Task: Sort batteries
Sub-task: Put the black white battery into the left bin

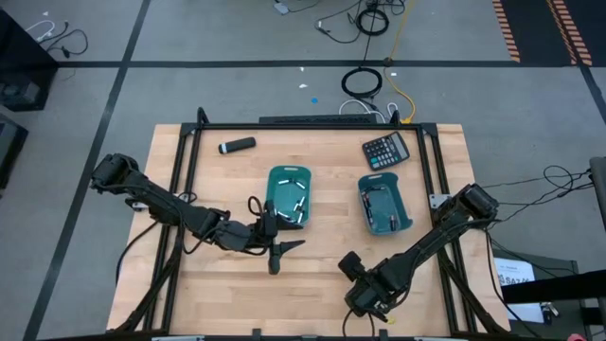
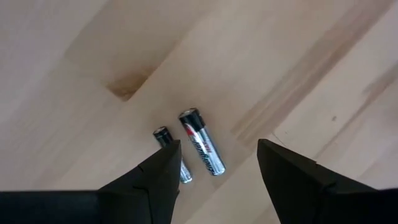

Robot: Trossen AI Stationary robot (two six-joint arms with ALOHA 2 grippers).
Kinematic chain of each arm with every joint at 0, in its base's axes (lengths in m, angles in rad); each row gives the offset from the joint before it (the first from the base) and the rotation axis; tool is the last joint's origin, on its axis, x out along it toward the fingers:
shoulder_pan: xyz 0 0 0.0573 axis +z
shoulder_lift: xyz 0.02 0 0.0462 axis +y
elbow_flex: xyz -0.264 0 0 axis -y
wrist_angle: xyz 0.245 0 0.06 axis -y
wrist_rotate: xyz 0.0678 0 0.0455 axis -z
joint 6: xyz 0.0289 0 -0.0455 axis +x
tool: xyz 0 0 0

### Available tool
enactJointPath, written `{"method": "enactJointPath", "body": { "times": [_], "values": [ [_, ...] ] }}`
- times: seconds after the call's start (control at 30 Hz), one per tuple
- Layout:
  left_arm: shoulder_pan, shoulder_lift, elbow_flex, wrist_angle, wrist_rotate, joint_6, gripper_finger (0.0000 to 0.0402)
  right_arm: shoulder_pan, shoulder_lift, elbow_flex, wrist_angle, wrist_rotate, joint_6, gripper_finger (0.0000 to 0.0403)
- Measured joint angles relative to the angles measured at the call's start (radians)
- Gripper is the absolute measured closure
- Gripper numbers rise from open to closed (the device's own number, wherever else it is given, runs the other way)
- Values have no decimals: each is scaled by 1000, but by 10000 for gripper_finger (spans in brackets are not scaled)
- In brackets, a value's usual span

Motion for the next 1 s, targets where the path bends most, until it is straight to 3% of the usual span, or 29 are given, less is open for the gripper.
{"method": "enactJointPath", "body": {
  "times": [0.43, 1.0],
  "values": [
    [-5, 0, 0, -4, -2, -1, 215, -8, 142, 198, -182, 21, -137, 200],
    [-15, 0, 0, -14, -2, 0, 215, -7, 153, 210, -193, 8, -245, 200]
  ]
}}
